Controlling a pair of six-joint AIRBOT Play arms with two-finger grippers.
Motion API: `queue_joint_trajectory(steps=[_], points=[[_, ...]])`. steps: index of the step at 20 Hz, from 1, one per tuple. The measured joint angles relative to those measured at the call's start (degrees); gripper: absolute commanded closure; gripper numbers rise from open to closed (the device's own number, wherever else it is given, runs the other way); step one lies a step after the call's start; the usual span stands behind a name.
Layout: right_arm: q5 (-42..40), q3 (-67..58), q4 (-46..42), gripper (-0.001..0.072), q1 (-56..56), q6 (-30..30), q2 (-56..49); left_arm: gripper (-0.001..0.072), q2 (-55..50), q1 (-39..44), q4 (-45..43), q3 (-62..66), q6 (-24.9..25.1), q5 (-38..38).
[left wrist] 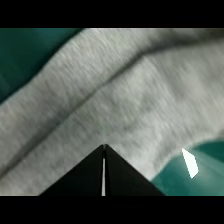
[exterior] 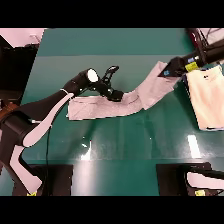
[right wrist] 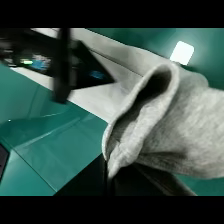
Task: Fold the shirts.
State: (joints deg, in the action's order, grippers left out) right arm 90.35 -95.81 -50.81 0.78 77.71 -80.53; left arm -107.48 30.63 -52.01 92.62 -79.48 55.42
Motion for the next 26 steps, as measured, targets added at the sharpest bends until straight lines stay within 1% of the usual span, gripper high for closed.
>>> queue_joint_trajectory(steps=[5,10,14,17,19,20,21,22,23,26], points=[[-0.6,-6.9,-0.3,0.0703,7.5,2.1,-2.1,0.0686,-2.5,0.5,-0.6,3.0,-0.9,0.4],[-0.8,-13.1,-0.3,0.0703,14.4,2.7,-8.2,0.0686,-1.4,-4.0,-2.8,8.8,-1.1,8.1],[-2.3,-17.7,-0.3,0.0702,20.2,2.8,-14.1,0.0686,5.8,-11.5,-8.8,10.8,-1.1,13.3],[-5.4,-19.8,-0.3,0.0699,25.1,2.8,-18.4,0.0686,13.3,-18.3,-13.9,11.3,-1.1,17.9],[-8.9,-20.5,-0.3,0.0693,28.7,2.2,-21.4,0.0685,18.1,-22.5,-16.9,11.5,-1.1,20.4],[-11.0,-20.7,-0.2,0.0606,30.7,1.2,-23.1,0.0686,20.3,-24.3,-18.0,11.5,-1.1,21.5],[-13.3,-20.8,-0.1,0.0377,32.7,0.0,-24.6,0.0685,22.2,-26.0,-18.8,11.5,-1.1,22.1],[-16.5,-20.9,0.7,0.0233,34.9,-1.5,-26.2,0.0685,24.1,-27.7,-19.5,11.6,-1.1,22.6],[-19.5,-21.0,1.8,0.0220,36.9,-2.9,-27.5,0.0685,25.5,-29.0,-19.9,11.6,-1.1,23.1],[-27.3,-21.2,5.6,0.0232,41.5,-7.5,-29.5,0.0685,28.3,-31.8,-21.0,11.6,-1.1,24.2]])
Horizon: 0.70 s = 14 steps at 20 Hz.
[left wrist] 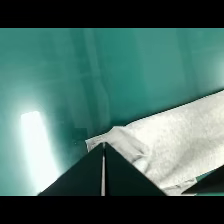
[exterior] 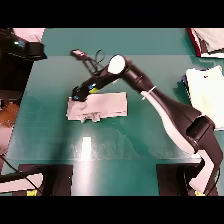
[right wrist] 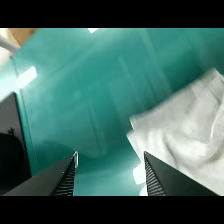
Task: Fold the shirts.
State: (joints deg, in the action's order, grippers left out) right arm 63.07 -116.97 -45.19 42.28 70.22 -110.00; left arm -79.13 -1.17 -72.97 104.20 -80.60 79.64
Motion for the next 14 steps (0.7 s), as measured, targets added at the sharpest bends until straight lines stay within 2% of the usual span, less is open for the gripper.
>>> queue_joint_trajectory(steps=[2,5,9,11,12,13,14], points=[[-1.1,0.0,-1.7,0.0232,0.7,-1.1,0.5,0.0685,0.8,-0.9,-0.6,0.0,0.0,1.0],[4.3,1.9,-8.1,0.0232,-1.8,0.3,3.7,0.0685,1.4,-1.5,-1.2,0.0,0.2,2.1],[11.1,12.9,-12.6,0.0233,-9.9,2.3,10.2,0.0685,1.6,-1.7,-1.2,-0.2,0.5,2.6],[11.6,21.0,-13.6,0.0231,-15.4,3.5,14.0,0.0685,1.5,-1.8,-1.2,-0.3,0.5,2.7],[11.3,24.9,-13.8,0.0205,-17.9,4.2,15.6,0.0685,1.5,-1.8,-1.2,-0.5,0.5,2.7],[10.9,28.9,-13.6,0.0077,-20.3,4.8,16.9,0.0685,1.5,-1.8,-1.1,-0.7,0.6,2.6],[10.1,32.3,-12.6,0.0006,-22.7,5.4,18.1,0.0685,1.4,-1.8,-0.9,-1.2,0.6,2.4]])
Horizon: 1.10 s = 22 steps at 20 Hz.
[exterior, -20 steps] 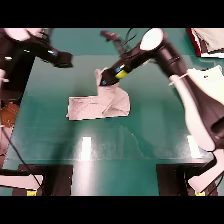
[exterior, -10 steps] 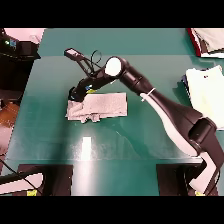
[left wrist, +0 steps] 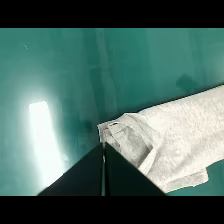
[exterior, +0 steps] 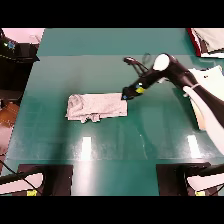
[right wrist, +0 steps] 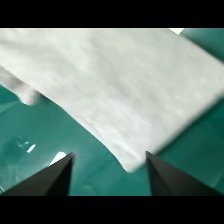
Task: Fold the shirts.
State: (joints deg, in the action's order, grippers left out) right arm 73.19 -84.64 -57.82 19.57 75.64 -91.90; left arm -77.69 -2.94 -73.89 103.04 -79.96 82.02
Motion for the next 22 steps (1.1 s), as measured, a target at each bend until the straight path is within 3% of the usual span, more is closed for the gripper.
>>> queue_joint_trajectory(steps=[5,9,11,13,14,17,22], points=[[-5.0,12.5,10.5,0.0047,-7.8,0.7,0.3,0.0685,0.0,0.0,2.1,-3.3,0.0,-1.6],[-8.7,15.6,20.6,0.0069,-7.1,-2.3,-4.1,0.0685,0.0,0.0,3.0,-4.7,0.2,-2.0],[-11.4,16.1,26.4,0.0161,-5.1,-3.9,-6.1,0.0685,0.0,-0.1,3.3,-4.9,0.3,-2.1],[-14.2,16.4,30.8,0.0188,-2.8,-5.3,-7.7,0.0685,0.0,-0.1,3.5,-5.0,0.4,-2.1],[-15.7,16.4,32.4,0.0346,-1.7,-6.1,-8.3,0.0685,0.0,-0.1,3.5,-5.1,0.5,-2.1],[-19.7,15.3,34.3,0.0700,1.2,-9.2,-9.3,0.0685,0.0,-0.1,3.6,-5.1,0.7,-2.1],[-21.0,8.7,36.2,0.0701,1.8,-14.4,-9.2,0.0685,0.0,-0.1,3.6,-5.1,0.8,-2.0]])
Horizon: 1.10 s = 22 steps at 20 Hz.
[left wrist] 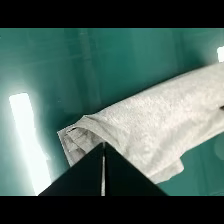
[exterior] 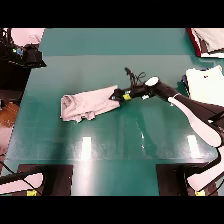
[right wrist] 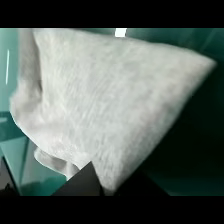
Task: Fold the shirts.
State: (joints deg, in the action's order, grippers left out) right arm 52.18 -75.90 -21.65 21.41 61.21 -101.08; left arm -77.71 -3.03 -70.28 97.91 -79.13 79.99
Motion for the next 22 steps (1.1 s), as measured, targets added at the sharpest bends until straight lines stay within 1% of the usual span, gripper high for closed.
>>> queue_joint_trajectory(steps=[3,5,9,14,18,22], points=[[-0.4,-3.3,0.2,0.0701,-4.8,-1.0,2.3,0.0686,0.0,0.0,0.0,0.0,0.4,0.2],[-1.0,-4.6,-1.0,0.0701,-10.3,-0.9,4.7,0.0685,0.0,0.0,0.0,0.0,1.0,0.3],[-2.6,-6.5,-6.3,0.0701,-24.5,1.3,10.1,0.0685,0.0,0.0,0.2,0.0,1.4,0.3],[-4.3,-7.5,-9.0,0.0701,-40.9,2.5,14.2,0.0685,0.0,0.0,0.9,0.0,1.5,0.2],[-6.2,-7.9,-9.6,0.0701,-47.3,2.5,15.0,0.0685,0.0,0.0,1.8,0.0,1.5,0.2],[-9.2,-10.4,-9.8,0.0701,-49.4,0.9,15.2,0.0685,0.0,0.0,2.1,0.0,1.5,0.7]])
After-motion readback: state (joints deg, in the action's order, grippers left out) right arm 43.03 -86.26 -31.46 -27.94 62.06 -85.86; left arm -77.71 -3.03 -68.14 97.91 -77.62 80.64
